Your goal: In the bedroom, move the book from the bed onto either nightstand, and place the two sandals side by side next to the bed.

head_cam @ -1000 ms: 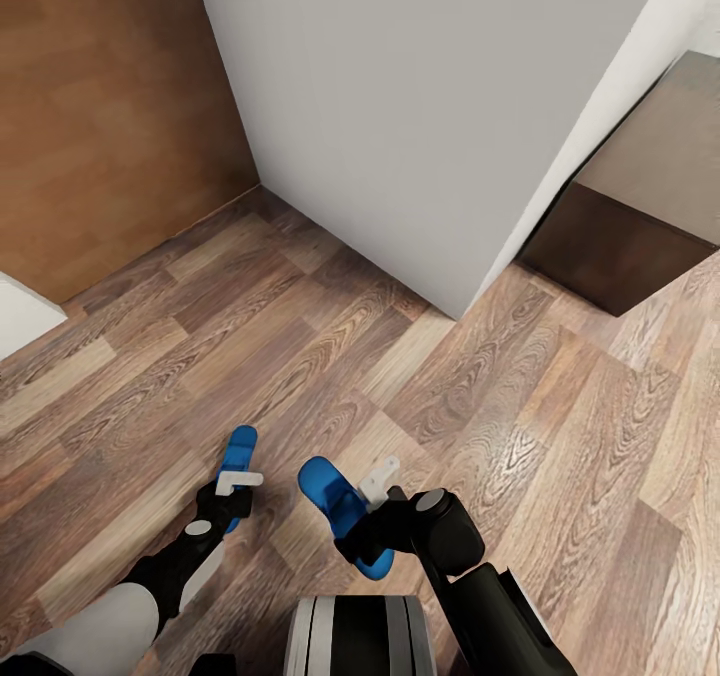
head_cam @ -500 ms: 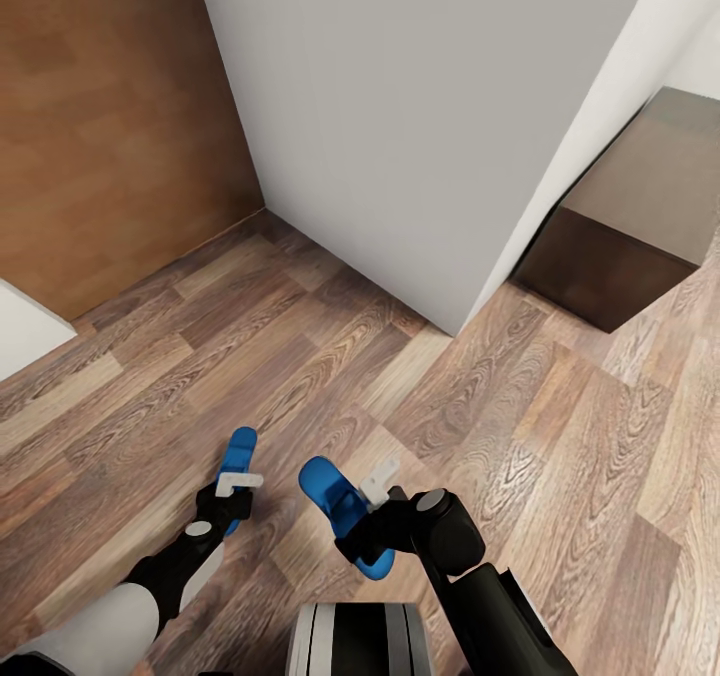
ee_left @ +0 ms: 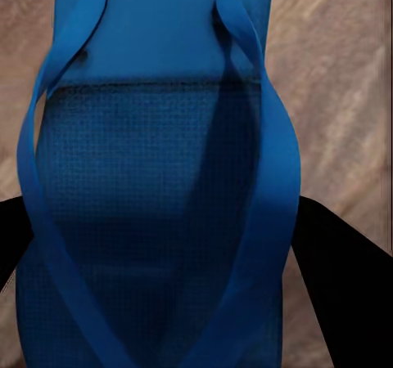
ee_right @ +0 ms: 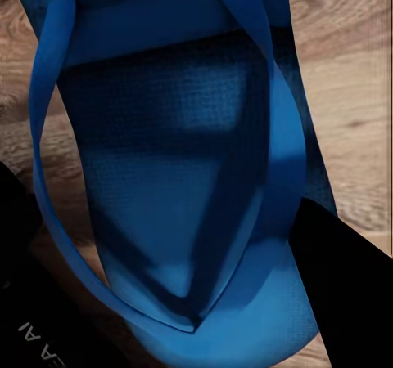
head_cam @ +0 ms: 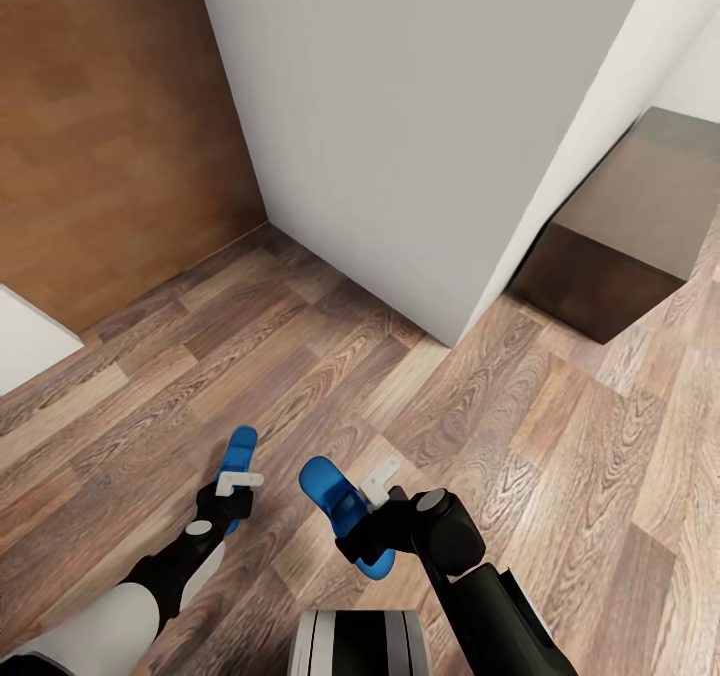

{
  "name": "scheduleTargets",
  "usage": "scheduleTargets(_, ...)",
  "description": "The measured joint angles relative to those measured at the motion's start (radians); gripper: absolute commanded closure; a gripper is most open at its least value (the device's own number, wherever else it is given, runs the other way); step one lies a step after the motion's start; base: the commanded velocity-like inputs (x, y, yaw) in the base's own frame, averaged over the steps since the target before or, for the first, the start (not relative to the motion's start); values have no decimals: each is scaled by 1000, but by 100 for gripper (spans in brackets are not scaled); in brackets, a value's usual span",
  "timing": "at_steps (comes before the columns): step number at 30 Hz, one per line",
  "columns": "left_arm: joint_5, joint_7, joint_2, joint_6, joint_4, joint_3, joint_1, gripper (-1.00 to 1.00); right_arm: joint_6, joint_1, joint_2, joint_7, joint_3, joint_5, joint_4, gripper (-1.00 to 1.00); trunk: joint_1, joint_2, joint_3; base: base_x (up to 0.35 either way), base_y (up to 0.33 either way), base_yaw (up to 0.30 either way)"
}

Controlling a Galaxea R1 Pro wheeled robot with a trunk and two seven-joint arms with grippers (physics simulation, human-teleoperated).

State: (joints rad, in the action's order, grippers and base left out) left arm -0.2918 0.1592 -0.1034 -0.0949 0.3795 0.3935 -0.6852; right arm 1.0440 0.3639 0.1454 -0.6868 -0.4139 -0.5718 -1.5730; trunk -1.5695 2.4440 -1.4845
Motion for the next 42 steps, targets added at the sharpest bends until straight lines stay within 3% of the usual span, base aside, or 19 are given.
scheduleTargets(19, 0, 0, 1, -1, 1, 0, 2, 100, 0, 0, 0, 1, 0, 0, 0, 100, 73, -133, 60, 0, 0, 0)
scheduleTargets(32, 0, 3, 5, 2, 2, -1, 2, 100, 0, 0, -1, 1, 3, -2, 0, 100, 73, -133, 60, 0, 0, 0)
scheduleTargets(42, 1, 7, 6, 11, 4, 0, 0, 100, 0, 0, -1, 3, 3, -2, 0, 100, 111, -203, 91, 0, 0, 0)
